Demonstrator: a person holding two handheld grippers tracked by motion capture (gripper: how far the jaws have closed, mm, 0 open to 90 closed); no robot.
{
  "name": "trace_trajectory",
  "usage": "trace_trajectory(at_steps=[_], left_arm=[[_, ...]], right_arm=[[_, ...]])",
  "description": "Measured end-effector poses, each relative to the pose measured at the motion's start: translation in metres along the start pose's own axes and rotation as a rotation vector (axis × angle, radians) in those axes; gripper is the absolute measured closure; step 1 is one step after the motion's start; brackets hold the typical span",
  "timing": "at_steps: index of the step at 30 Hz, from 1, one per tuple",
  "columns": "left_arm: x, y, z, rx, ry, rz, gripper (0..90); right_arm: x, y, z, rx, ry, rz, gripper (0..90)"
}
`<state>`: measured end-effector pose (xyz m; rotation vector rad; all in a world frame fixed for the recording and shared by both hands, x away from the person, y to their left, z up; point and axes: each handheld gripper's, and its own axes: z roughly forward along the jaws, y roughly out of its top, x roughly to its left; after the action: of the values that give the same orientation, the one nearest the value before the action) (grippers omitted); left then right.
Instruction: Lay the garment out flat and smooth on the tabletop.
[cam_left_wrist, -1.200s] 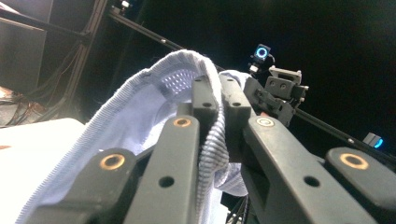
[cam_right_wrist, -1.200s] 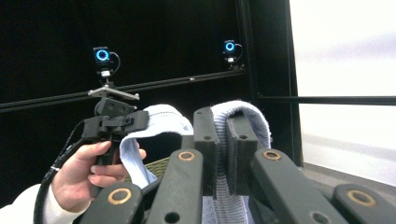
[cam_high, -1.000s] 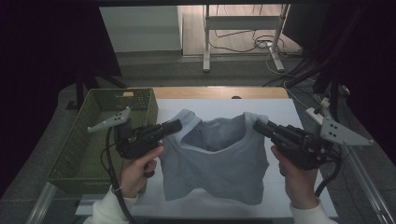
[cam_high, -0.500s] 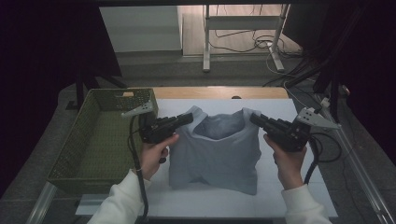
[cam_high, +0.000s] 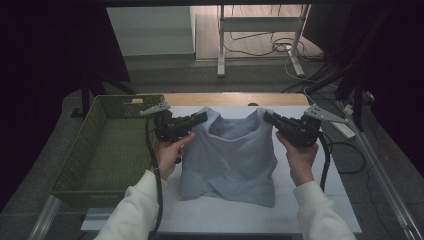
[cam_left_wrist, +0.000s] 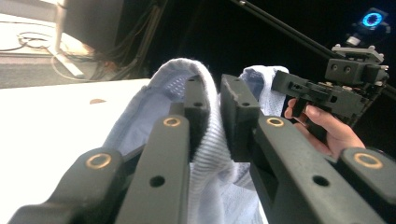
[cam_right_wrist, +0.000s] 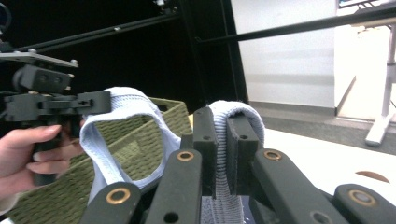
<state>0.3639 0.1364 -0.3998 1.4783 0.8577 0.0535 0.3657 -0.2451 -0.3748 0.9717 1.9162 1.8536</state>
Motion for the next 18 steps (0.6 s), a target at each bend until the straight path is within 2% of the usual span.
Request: trace_trajectory(at_steps=[1,2,3,4,5,6,7,8,9,10,11,12,15,18], left_arm=[[0.003,0.001,0.003,0.013,0.028,0.004,63.9],[0.005,0.001,0.006,0.027,0.068,-0.001,63.9],[0.007,0.001,0.010,0.054,0.137,-0.026,36.4],[0.010,0.001,0.013,0.080,0.158,-0.055,36.4],[0.013,-0.002,0.015,0.097,0.140,-0.072,31.1],[0.014,-0.003,0.016,0.105,0.134,-0.077,31.1],[0.014,-0.005,0.016,0.112,0.135,-0.076,27.2],[0.014,-0.006,0.016,0.114,0.142,-0.075,27.2],[0.015,-0.007,0.016,0.112,0.149,-0.077,23.2],[0.017,-0.007,0.015,0.111,0.138,-0.086,23.2],[0.018,-0.007,0.014,0.108,0.118,-0.091,25.0],[0.018,-0.007,0.014,0.108,0.118,-0.091,25.1],[0.016,-0.004,0.011,0.087,0.091,-0.075,25.1],[0.015,-0.003,0.009,0.088,0.110,-0.062,22.8]], right_arm=[[-0.006,-0.002,0.006,0.018,-0.044,0.006,70.6],[-0.006,-0.002,0.006,0.018,-0.044,0.006,70.6],[-0.009,-0.004,0.013,0.065,-0.092,0.011,45.8],[-0.009,-0.004,0.013,0.065,-0.092,0.011,45.8],[-0.009,-0.008,0.019,0.113,-0.105,0.024,37.7],[-0.009,-0.008,0.019,0.113,-0.105,0.024,37.7],[-0.008,-0.013,0.020,0.133,-0.101,0.020,35.3],[-0.008,-0.013,0.020,0.133,-0.101,0.020,35.3],[-0.007,-0.016,0.020,0.124,-0.103,0.018,33.6],[-0.007,-0.016,0.020,0.124,-0.103,0.018,33.6],[-0.009,-0.017,0.020,0.125,-0.073,0.037,36.1],[-0.009,-0.017,0.020,0.125,-0.073,0.037,36.1],[-0.011,-0.016,0.021,0.129,-0.039,0.039,40.7],[-0.013,-0.018,0.023,0.161,-0.046,0.060,40.8]])
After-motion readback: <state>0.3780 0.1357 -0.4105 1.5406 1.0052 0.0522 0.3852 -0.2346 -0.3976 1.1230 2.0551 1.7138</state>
